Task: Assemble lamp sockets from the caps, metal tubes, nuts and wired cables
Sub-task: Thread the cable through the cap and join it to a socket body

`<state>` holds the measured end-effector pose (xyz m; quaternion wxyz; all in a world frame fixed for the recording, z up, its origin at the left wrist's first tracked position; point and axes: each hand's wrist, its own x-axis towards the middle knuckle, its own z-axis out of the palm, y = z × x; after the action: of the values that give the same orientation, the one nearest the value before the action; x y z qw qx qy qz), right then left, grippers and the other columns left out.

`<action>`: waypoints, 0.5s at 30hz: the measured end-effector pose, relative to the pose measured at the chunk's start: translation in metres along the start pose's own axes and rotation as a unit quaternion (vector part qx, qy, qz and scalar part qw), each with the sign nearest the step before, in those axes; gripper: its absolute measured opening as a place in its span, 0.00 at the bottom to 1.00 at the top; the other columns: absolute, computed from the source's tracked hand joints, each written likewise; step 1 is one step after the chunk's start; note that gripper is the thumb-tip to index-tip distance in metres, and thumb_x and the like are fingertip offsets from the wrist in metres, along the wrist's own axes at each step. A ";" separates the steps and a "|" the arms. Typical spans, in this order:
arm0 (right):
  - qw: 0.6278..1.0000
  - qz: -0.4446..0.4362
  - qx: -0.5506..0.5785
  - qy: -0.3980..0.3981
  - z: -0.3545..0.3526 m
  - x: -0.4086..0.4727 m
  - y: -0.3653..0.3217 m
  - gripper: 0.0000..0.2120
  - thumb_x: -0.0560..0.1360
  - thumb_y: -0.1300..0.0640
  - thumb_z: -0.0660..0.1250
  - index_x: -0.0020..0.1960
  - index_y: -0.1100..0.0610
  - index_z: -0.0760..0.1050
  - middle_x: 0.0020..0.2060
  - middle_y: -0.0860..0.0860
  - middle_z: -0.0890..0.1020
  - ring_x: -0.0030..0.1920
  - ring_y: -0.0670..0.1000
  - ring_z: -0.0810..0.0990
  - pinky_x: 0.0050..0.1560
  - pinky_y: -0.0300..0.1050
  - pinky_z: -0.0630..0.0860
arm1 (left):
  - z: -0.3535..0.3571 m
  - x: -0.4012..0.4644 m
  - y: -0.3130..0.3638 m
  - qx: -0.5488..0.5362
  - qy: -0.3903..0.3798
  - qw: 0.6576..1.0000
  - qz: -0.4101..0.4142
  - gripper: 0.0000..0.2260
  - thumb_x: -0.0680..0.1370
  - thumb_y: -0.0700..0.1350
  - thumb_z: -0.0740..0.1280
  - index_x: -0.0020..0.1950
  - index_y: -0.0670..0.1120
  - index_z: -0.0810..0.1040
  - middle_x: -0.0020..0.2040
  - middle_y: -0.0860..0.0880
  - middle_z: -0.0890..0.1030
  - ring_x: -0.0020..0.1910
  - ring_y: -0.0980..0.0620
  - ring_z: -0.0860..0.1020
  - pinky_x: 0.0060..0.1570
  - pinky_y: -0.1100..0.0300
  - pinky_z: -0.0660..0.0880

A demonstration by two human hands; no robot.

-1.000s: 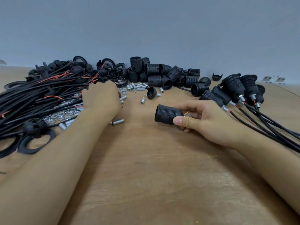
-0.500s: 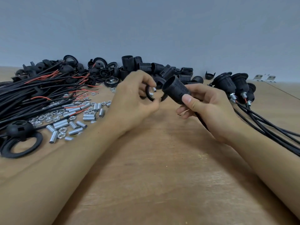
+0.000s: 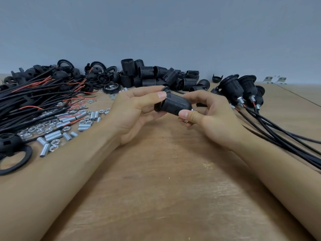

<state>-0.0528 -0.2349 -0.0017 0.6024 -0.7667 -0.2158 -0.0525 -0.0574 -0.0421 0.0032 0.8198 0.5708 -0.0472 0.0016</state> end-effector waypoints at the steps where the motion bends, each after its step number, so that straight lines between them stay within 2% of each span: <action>1: 1.000 -0.006 -0.003 0.001 0.000 0.000 0.000 0.14 0.73 0.67 0.72 0.51 0.50 0.79 0.46 0.51 0.85 0.42 0.55 0.85 0.39 0.39 0.80 | 0.000 0.000 0.000 -0.008 -0.009 1.000 -0.001 0.08 0.67 0.40 0.74 0.46 0.43 0.86 0.49 0.42 0.86 0.50 0.46 0.85 0.51 0.51 0.82; 5: 0.999 -0.032 -0.037 0.020 -0.002 0.000 0.000 0.15 0.72 0.65 0.74 0.51 0.47 0.79 0.47 0.47 0.85 0.39 0.54 0.85 0.41 0.44 0.83 | -0.005 0.002 0.002 -0.004 -0.044 0.999 -0.011 0.05 0.68 0.41 0.73 0.41 0.44 0.87 0.51 0.42 0.86 0.53 0.47 0.84 0.52 0.56 0.81; 9: 0.996 -0.045 -0.078 0.028 -0.001 0.000 0.003 0.16 0.71 0.62 0.76 0.51 0.44 0.79 0.46 0.43 0.84 0.43 0.49 0.85 0.48 0.51 0.83 | -0.010 0.003 0.002 0.035 -0.050 0.998 -0.013 0.03 0.65 0.41 0.73 0.35 0.46 0.86 0.43 0.48 0.86 0.46 0.53 0.84 0.53 0.57 0.81; 10: 0.994 -0.050 -0.087 0.029 -0.001 0.000 0.004 0.16 0.71 0.61 0.76 0.52 0.44 0.79 0.47 0.43 0.83 0.46 0.49 0.84 0.50 0.52 0.82 | -0.010 0.003 0.002 0.040 -0.044 0.998 -0.011 0.03 0.64 0.42 0.74 0.36 0.46 0.86 0.42 0.48 0.86 0.45 0.53 0.84 0.52 0.57 0.81; 13: 0.988 -0.083 -0.128 0.033 -0.002 -0.001 0.003 0.18 0.70 0.59 0.77 0.57 0.49 0.79 0.52 0.47 0.82 0.51 0.49 0.82 0.54 0.50 0.80 | -0.012 0.002 0.001 0.050 -0.036 0.998 -0.002 0.18 0.63 0.46 0.75 0.52 0.48 0.83 0.48 0.45 0.85 0.47 0.50 0.83 0.50 0.59 0.80; 15: 0.972 -0.139 -0.189 0.028 -0.003 -0.002 0.002 0.19 0.70 0.60 0.78 0.59 0.54 0.79 0.53 0.49 0.79 0.53 0.49 0.80 0.55 0.48 0.79 | -0.011 0.000 0.001 0.078 -0.051 0.996 0.004 0.19 0.65 0.48 0.73 0.56 0.50 0.82 0.47 0.46 0.85 0.45 0.51 0.83 0.49 0.60 0.80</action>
<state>-0.0531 -0.2387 -0.0031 0.4395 -0.8273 -0.2892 -0.1968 -0.0565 -0.0320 0.0001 0.7691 0.6323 -0.0915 -0.0207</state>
